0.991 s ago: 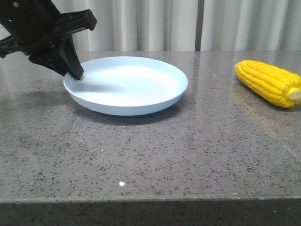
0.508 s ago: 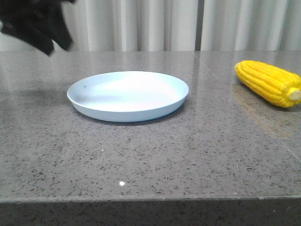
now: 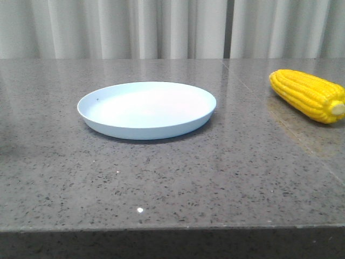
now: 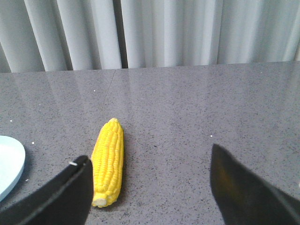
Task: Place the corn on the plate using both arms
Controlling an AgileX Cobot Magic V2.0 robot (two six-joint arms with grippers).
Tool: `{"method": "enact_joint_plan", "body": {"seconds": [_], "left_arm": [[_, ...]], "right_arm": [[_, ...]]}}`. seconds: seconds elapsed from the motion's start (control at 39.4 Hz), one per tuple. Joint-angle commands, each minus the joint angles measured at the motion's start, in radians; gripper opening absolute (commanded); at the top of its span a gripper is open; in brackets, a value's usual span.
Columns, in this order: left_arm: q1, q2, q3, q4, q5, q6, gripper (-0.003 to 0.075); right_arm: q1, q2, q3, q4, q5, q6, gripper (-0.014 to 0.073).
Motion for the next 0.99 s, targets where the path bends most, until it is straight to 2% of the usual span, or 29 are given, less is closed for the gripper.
{"method": "enact_joint_plan", "body": {"seconds": [0.0, 0.23, 0.46, 0.97], "left_arm": [[0.001, -0.145, 0.067, 0.017, -0.142, -0.002, -0.002], [0.001, -0.472, 0.268, 0.065, -0.203, -0.001, -0.002], [0.001, -0.708, 0.34, 0.082, -0.203, -0.001, -0.002], [0.001, -0.76, 0.342, 0.082, -0.201, -0.001, -0.002]], "right_arm": [[-0.005, 0.015, -0.036, 0.0, -0.076, -0.007, 0.0548], [-0.005, 0.015, -0.036, 0.0, -0.076, -0.007, 0.0548], [-0.005, 0.015, -0.036, 0.0, -0.076, -0.007, 0.0548], [-0.005, 0.015, -0.036, 0.0, -0.076, -0.007, 0.0548]]}}
